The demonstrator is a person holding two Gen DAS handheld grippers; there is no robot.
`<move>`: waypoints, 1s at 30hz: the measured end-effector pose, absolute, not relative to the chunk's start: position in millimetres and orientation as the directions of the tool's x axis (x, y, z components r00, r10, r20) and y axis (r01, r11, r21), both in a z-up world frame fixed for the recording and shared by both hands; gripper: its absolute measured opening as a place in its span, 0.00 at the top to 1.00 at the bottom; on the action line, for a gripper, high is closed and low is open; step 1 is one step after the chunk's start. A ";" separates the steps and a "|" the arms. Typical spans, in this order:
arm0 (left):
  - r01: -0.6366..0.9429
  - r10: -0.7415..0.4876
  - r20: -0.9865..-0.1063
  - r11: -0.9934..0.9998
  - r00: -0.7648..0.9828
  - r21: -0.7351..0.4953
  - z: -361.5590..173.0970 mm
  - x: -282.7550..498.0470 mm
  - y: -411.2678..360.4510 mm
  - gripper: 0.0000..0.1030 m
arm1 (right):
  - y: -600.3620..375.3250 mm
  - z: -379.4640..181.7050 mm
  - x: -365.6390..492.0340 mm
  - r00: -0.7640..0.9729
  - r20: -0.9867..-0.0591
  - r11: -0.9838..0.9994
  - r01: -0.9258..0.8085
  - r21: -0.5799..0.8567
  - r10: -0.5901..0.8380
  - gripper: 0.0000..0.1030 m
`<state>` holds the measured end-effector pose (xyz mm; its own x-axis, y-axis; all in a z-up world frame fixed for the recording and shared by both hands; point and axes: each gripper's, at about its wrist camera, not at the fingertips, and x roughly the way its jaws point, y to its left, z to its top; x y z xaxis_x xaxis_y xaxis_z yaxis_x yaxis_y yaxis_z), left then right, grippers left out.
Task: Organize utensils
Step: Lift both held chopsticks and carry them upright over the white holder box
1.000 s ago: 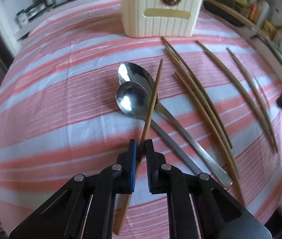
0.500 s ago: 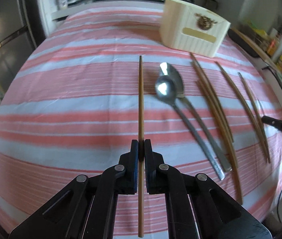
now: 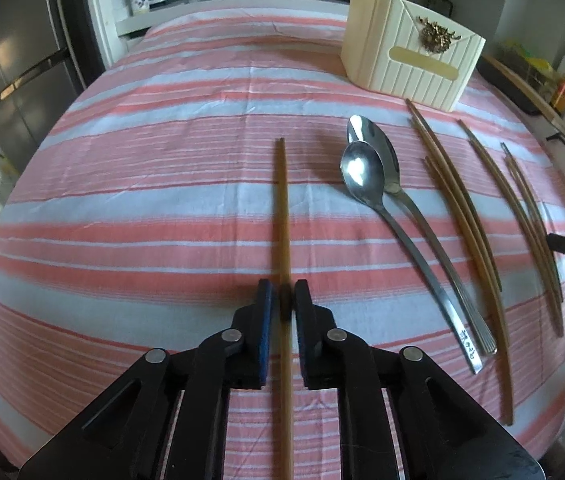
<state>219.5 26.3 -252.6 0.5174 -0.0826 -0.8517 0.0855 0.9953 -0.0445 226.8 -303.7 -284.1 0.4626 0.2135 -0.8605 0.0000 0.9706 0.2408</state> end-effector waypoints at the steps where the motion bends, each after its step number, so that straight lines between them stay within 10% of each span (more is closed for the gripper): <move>1: 0.088 -0.077 -0.852 0.995 0.518 -0.037 -252.6 219.7 25.7 0.84 | -300.5 -283.9 230.5 0.453 -0.869 0.976 -0.013 0.218 0.200 0.89; 7: 0.078 -0.082 -0.857 0.996 0.509 -0.049 -252.4 218.3 36.3 0.75 | -298.7 -283.3 234.0 0.438 -0.890 0.992 -0.051 0.116 0.127 0.95; 13: 0.074 -0.128 -0.876 0.992 0.465 -0.106 -253.2 231.7 59.6 0.35 | -325.0 -282.4 200.9 0.414 -0.910 0.999 -0.034 -0.022 -0.006 0.95; 19: 0.172 -0.115 -0.912 0.984 0.393 -0.050 -255.6 261.9 44.6 0.33 | -348.1 -283.4 209.3 0.342 -0.935 0.995 -0.074 0.066 0.088 0.70; 24: 0.235 -0.085 -0.923 0.972 0.375 0.006 -255.2 283.8 27.3 0.51 | -341.1 -282.5 247.9 0.298 -0.949 0.985 -0.161 0.055 0.102 0.65; 28: 0.246 -0.072 -0.934 0.969 0.350 0.017 -253.1 309.0 20.1 0.83 | -328.2 -280.7 301.7 0.307 -0.947 0.979 -0.199 0.036 0.097 0.66; 30: 0.247 -0.111 -0.937 0.969 0.332 -0.027 -253.3 323.2 20.9 0.94 | -323.5 -279.9 326.2 0.307 -0.946 0.980 -0.196 0.040 0.100 0.84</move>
